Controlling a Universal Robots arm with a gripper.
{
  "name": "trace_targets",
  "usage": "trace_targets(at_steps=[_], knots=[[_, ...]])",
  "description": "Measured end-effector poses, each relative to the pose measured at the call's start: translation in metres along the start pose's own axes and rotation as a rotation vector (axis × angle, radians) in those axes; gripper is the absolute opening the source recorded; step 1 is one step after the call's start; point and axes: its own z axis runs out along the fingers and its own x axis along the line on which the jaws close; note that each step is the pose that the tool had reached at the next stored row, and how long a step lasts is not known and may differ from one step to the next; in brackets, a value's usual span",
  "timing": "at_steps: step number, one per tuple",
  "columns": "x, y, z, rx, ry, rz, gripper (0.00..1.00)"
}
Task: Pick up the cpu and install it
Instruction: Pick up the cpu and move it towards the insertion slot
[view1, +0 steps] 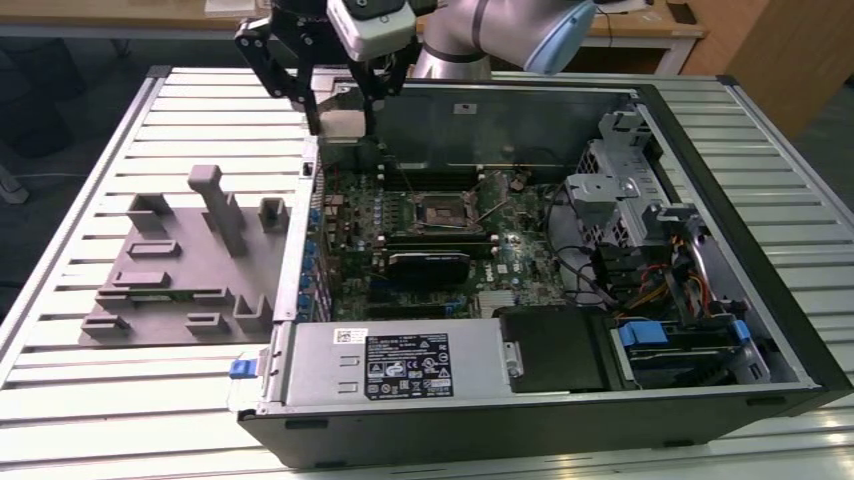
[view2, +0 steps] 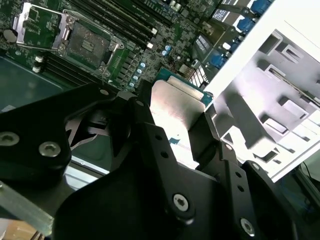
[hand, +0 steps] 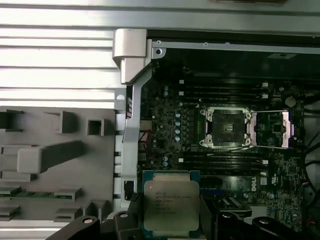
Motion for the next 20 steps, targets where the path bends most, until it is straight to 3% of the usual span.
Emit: trace_targets(at_steps=[13,20], knots=[[-0.0155,0.0015,0.0171,0.0001,0.0001,0.000,0.54],[-0.0273,0.0031,0.0257,0.0000,0.0001,0.000,0.54]])
